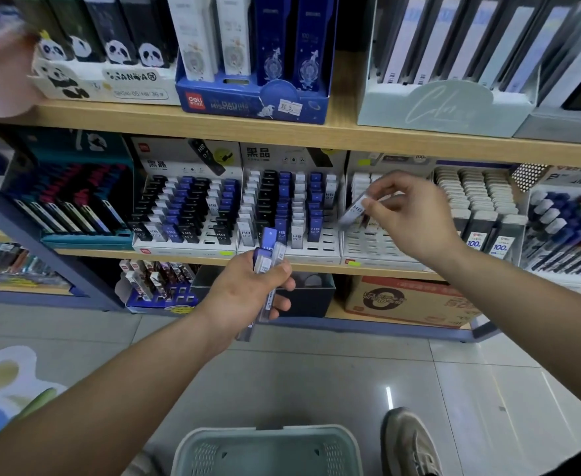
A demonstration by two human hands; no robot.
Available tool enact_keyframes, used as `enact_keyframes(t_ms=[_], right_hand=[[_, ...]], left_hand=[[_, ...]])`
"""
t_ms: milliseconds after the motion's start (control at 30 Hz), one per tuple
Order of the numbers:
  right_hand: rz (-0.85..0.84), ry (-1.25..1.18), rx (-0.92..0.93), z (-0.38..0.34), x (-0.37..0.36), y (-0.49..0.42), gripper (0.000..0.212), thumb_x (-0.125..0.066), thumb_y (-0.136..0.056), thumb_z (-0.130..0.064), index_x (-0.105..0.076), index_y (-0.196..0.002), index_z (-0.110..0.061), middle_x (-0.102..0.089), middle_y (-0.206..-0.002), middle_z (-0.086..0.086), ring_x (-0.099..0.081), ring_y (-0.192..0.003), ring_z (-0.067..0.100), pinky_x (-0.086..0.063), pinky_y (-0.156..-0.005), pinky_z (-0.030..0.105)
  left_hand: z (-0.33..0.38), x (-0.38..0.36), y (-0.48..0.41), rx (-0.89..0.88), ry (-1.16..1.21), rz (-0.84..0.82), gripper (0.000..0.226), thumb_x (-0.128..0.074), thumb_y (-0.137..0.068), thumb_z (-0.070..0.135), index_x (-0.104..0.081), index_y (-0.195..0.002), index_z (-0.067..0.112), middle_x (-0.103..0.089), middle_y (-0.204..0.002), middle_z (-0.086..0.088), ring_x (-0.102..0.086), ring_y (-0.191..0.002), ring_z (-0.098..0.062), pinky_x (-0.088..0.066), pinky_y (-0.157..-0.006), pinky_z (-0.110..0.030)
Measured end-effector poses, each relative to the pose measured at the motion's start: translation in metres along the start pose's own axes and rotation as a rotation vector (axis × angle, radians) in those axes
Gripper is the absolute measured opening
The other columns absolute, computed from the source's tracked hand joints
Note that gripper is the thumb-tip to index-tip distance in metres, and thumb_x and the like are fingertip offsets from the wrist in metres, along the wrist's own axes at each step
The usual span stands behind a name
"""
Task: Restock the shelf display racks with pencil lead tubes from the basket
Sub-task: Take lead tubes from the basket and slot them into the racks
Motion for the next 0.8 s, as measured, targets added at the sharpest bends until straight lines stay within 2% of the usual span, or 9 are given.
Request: enact_keyframes(t_ms=[67,167,200,333,400,500,700,800], right_hand=[[0.02,0.061,0.015,0.0,-0.007,-0.013,0.006,-0.072,-0.09,-0.022,-0.065,-0.09,-0.022,-0.069,-0.076,-0.013,-0.066,-0.07,-0.001,-0.04,-0.057,0.006],[-0.001,0.14,0.071,0.001,-0.025,-0.028,0.009,-0.072,-0.09,-0.018,-0.063,-0.088,-0.021,-0.066,-0.069,-0.008,-0.066,-0.071,0.004,-0.037,-0.058,0.002],[-0.012,0.171,0.097,0.001,-0.03,-0.031,0.008,-0.072,-0.09,-0.017,-0.065,-0.089,-0.019,-0.066,-0.07,-0.007,-0.067,-0.072,0.009,-0.039,-0.061,0.003],[-0.031,0.266,0.166,-0.001,-0.041,-0.037,0.008,-0.072,-0.09,-0.017,-0.069,-0.096,-0.013,-0.071,-0.084,-0.001,-0.068,-0.077,0.015,-0.053,-0.071,0.022],[-0.024,0.267,0.178,-0.001,-0.041,-0.038,0.008,-0.071,-0.091,-0.016,-0.071,-0.098,-0.012,-0.07,-0.085,-0.001,-0.066,-0.076,0.013,-0.05,-0.071,0.016],[0.003,0.283,0.201,-0.002,-0.039,-0.038,0.008,-0.071,-0.091,-0.015,-0.071,-0.098,-0.011,-0.063,-0.08,-0.006,-0.061,-0.073,0.008,-0.035,-0.066,0.0],[0.051,0.27,0.211,0.0,-0.04,-0.037,0.007,-0.07,-0.091,-0.013,-0.07,-0.097,-0.009,-0.063,-0.079,-0.004,-0.058,-0.071,0.01,-0.031,-0.065,-0.004],[0.055,0.249,0.224,0.0,-0.039,-0.037,0.008,-0.069,-0.092,-0.012,-0.07,-0.099,-0.009,-0.07,-0.085,0.002,-0.061,-0.074,0.011,-0.041,-0.071,0.009]], left_hand=[[0.0,0.005,-0.001,-0.001,0.002,0.006,0.012,-0.06,-0.1,0.025,-0.062,-0.097,0.014,-0.071,-0.077,0.0,-0.063,-0.059,-0.016,-0.051,-0.053,-0.028],[0.002,0.012,-0.002,-0.007,0.017,0.012,0.013,-0.06,-0.1,0.025,-0.062,-0.1,0.013,-0.07,-0.075,0.001,-0.064,-0.059,-0.015,-0.051,-0.053,-0.027],[0.002,0.015,-0.002,-0.01,0.02,0.015,0.013,-0.06,-0.1,0.025,-0.062,-0.101,0.012,-0.07,-0.074,0.001,-0.064,-0.059,-0.015,-0.051,-0.053,-0.027],[0.003,0.023,-0.001,-0.009,0.023,0.016,0.013,-0.06,-0.1,0.026,-0.063,-0.099,0.013,-0.069,-0.074,0.0,-0.064,-0.059,-0.015,-0.052,-0.053,-0.027],[0.003,0.027,0.0,-0.005,0.028,0.013,0.013,-0.059,-0.1,0.026,-0.063,-0.096,0.014,-0.069,-0.074,-0.001,-0.064,-0.059,-0.014,-0.052,-0.053,-0.026],[0.003,0.031,0.0,-0.007,0.039,0.014,0.013,-0.06,-0.099,0.027,-0.062,-0.097,0.014,-0.069,-0.075,-0.001,-0.064,-0.059,-0.015,-0.051,-0.052,-0.026],[0.004,0.033,0.001,-0.009,0.057,0.014,0.012,-0.061,-0.099,0.026,-0.062,-0.099,0.014,-0.069,-0.075,-0.002,-0.064,-0.059,-0.015,-0.05,-0.052,-0.026],[0.004,0.033,0.002,-0.009,0.062,0.016,0.013,-0.061,-0.099,0.026,-0.062,-0.101,0.013,-0.069,-0.075,-0.002,-0.063,-0.059,-0.016,-0.051,-0.052,-0.027]])
Point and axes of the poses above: each hand's wrist, its own y-axis away from the middle knuckle, its own x-axis out of the back of the hand, z = x × y, the point moved 7 cm from there along -y, towards the middle knuckle
